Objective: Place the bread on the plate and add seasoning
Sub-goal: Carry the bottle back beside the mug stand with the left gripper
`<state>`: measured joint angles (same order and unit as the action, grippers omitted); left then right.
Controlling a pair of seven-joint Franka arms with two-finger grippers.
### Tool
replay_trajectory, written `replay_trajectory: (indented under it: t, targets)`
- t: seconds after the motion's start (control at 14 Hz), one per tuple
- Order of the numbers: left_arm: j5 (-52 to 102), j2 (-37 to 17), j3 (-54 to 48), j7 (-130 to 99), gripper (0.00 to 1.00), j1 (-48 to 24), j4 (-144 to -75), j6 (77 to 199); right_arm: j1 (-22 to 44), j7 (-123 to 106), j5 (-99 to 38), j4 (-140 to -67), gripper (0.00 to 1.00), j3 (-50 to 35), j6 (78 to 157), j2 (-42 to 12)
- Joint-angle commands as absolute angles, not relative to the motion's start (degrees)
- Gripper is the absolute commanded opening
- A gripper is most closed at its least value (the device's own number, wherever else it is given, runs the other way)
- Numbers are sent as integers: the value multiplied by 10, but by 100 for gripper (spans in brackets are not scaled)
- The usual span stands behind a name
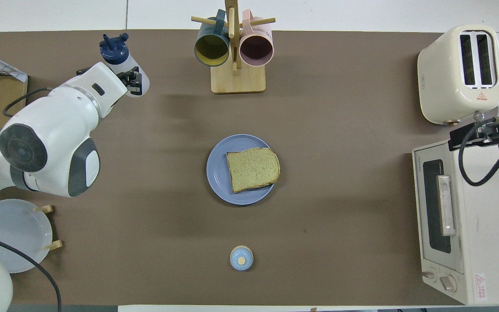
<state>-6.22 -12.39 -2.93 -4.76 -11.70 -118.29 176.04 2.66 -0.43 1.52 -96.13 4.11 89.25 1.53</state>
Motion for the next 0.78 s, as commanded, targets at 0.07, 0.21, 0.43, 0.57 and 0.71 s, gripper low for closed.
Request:
replay_trajectory:
  t: [0.07, 0.21, 0.43, 0.57, 0.71]
  targets:
    - [-53, -181, -34, -51, 0, -104, -1186, 1878, 20, -20, 12, -968, 100, 39, 890, 24]
    - [-55, -197, -33, -45, 0, -103, -1185, 1904, 20, -20, 12, -968, 100, 39, 890, 24]
    - [-62, -243, -33, -40, 0, -104, -1177, 1959, 20, -20, 12, -968, 100, 39, 890, 24]
    - [-62, -278, -33, -36, 0, -108, -1175, 2002, 20, -20, 12, -968, 100, 39, 890, 24]
    - [-62, -283, -32, -26, 0, -105, -1176, 2006, 20, -20, 12, -968, 100, 39, 890, 24]
